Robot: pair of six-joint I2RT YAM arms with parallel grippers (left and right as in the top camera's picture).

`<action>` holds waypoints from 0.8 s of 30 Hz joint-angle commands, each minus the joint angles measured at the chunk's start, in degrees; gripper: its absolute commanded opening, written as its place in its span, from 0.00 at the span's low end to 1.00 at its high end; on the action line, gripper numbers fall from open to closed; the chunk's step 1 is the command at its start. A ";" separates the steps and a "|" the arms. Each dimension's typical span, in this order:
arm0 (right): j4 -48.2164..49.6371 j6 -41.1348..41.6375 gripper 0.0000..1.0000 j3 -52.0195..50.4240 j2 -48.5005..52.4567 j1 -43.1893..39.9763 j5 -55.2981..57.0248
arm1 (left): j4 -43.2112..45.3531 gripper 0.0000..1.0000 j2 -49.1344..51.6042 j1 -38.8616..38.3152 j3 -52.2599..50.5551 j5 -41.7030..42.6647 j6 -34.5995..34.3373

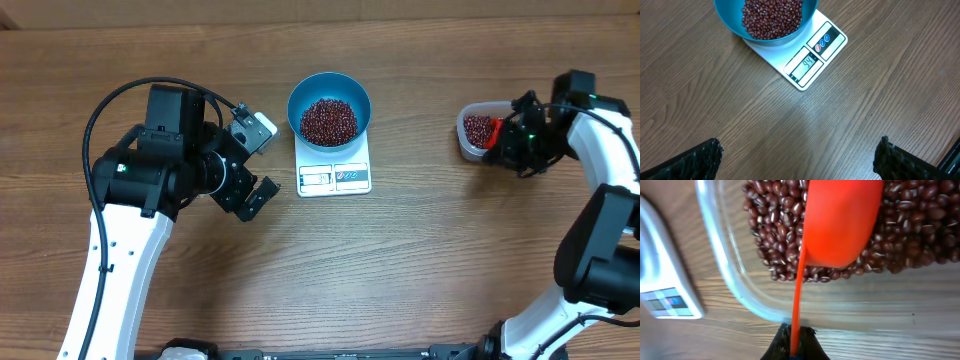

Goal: Scoop item into bowl and weigh 150g on scale
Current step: 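Dip the scoop into the red beans again with the right gripper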

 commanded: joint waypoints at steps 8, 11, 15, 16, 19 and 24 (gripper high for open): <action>1.60 5.62 0.04 2.64 1.36 -3.61 -12.22 | 0.00 1.00 0.42 -0.07 0.92 0.81 1.29; 1.60 6.67 0.04 2.64 1.53 -3.61 -12.24 | 0.00 1.00 0.42 -0.04 0.92 0.81 1.29; 1.46 6.67 0.04 2.64 1.53 -3.61 -12.22 | 0.00 1.00 0.42 -0.07 0.92 0.79 1.29; 1.29 6.67 0.04 2.64 1.53 -3.65 -12.22 | 0.00 1.00 0.42 -0.04 0.92 0.79 1.29; 0.02 6.64 0.04 2.64 1.53 -4.00 -12.22 | 0.00 1.00 0.42 -0.07 0.92 0.81 1.29; -2.56 6.58 0.04 2.64 1.53 -5.90 -12.22 | 0.00 1.00 0.42 -0.04 0.92 0.81 1.29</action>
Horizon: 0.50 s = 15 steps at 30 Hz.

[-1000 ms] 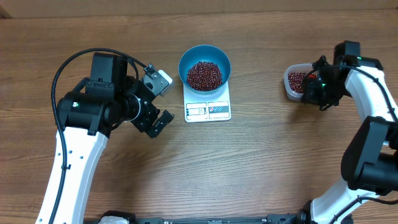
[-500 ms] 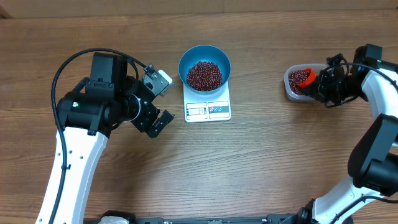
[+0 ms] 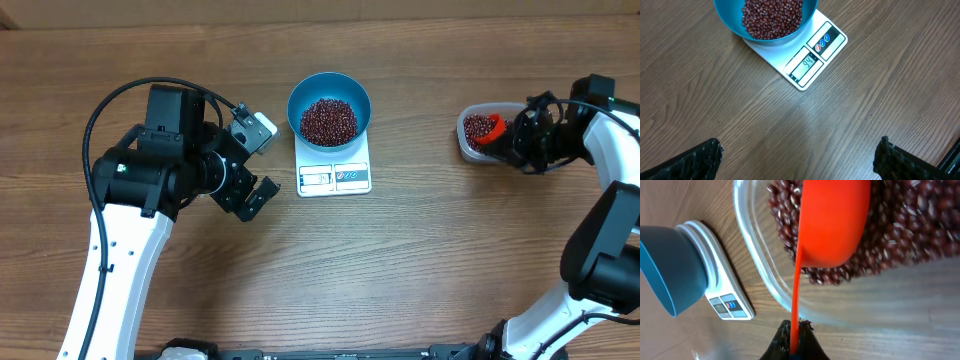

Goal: Scoop item into bowl and weigh 150g on scale
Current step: 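Dip the scoop into the red beans again with the right gripper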

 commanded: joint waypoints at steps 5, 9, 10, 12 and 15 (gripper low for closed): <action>-1.97 -1.66 0.04 1.84 0.50 -5.25 -4.70 | 0.00 1.00 0.42 -0.04 0.92 0.81 1.29; -2.86 -3.50 0.04 1.84 0.48 -7.61 -9.51 | 0.00 1.00 0.42 -0.04 0.92 0.81 1.29; -3.17 -3.52 0.04 1.84 0.48 -8.13 -9.57 | 0.00 1.00 0.42 -0.07 0.92 0.81 1.29; -4.00 -3.50 0.04 1.84 0.48 -9.03 -9.68 | 0.00 1.00 0.42 -0.04 0.92 0.79 1.29; -5.49 -5.55 0.04 1.84 0.48 -9.84 -11.26 | 0.00 1.00 0.42 -0.04 0.92 0.81 1.29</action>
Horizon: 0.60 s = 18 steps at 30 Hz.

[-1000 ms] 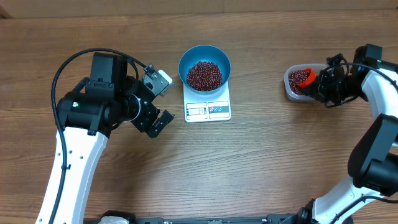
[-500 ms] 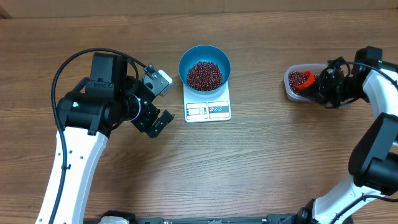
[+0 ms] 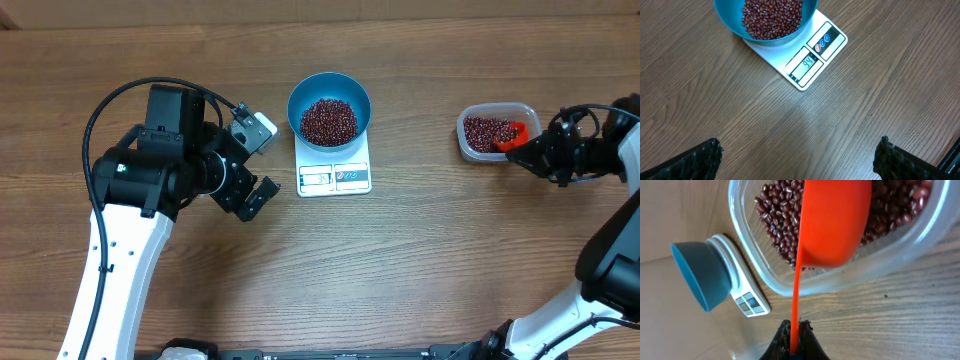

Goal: Scoop item into bowl and weigh 150g on scale
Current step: 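Dip the scoop into the red beans again with the right gripper, then lift the filled scoop out of the tub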

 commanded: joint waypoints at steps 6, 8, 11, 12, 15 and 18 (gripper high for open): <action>-4.31 -8.26 0.04 1.84 0.24 -2.27 -7.50 | 0.00 1.00 0.42 -0.04 0.92 0.81 1.29; -4.68 -8.26 0.04 1.84 0.22 -2.67 -7.52 | 0.00 1.00 0.42 -0.04 0.92 0.79 1.29; -4.74 -8.26 0.04 1.84 0.22 -3.21 -7.54 | 0.00 1.00 0.42 -0.09 0.92 0.81 1.29; -4.76 -8.26 0.04 1.84 0.22 -3.39 -7.58 | 0.00 0.99 0.42 -0.07 0.92 0.81 1.27; -6.23 -12.55 0.04 1.84 0.22 -3.93 -11.19 | 0.00 1.00 0.42 -0.04 0.92 0.79 1.29; -6.73 -12.76 0.04 1.84 0.22 -3.96 -11.58 | 0.00 1.00 0.42 -0.04 0.92 0.79 1.29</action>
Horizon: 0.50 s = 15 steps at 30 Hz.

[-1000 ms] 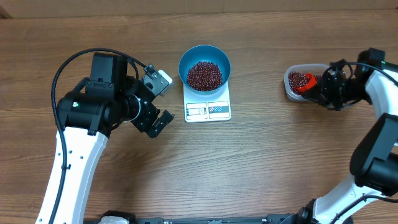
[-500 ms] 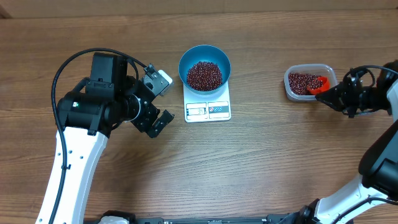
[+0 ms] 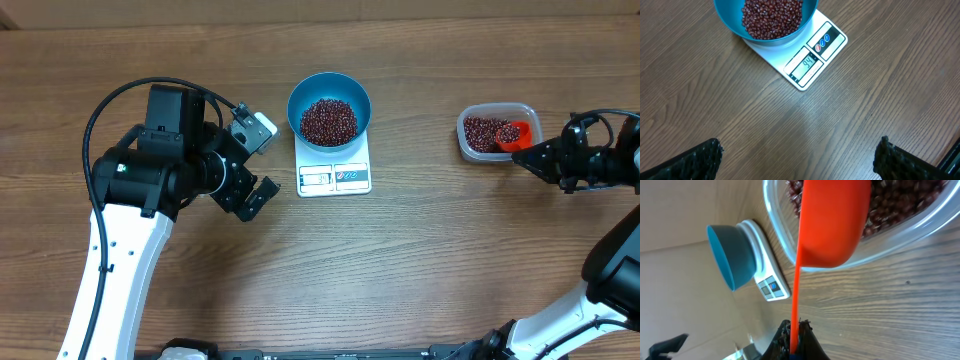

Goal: Scoop item into bowl and weigh 150g on scale
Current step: 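Lift the filled scoop out of the tub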

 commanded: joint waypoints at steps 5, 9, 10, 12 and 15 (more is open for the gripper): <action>-0.68 -2.93 0.04 1.84 0.22 -0.26 -3.41 | 0.00 1.00 0.42 -0.04 0.92 0.79 1.29; -1.57 -2.91 0.04 1.84 0.22 -0.26 -4.33 | 0.00 1.00 0.42 -0.04 0.92 0.79 1.29; -1.99 -2.91 0.04 1.84 0.22 -0.26 -4.61 | 0.00 1.00 0.42 -0.04 0.92 0.81 1.29; -2.56 -2.91 0.04 1.84 0.22 -0.26 -5.29 | 0.00 1.00 0.42 -0.04 0.92 0.79 1.29; -2.84 -2.91 0.04 1.86 0.22 -0.24 -6.80 | 0.00 1.00 0.42 -0.04 0.92 0.81 1.29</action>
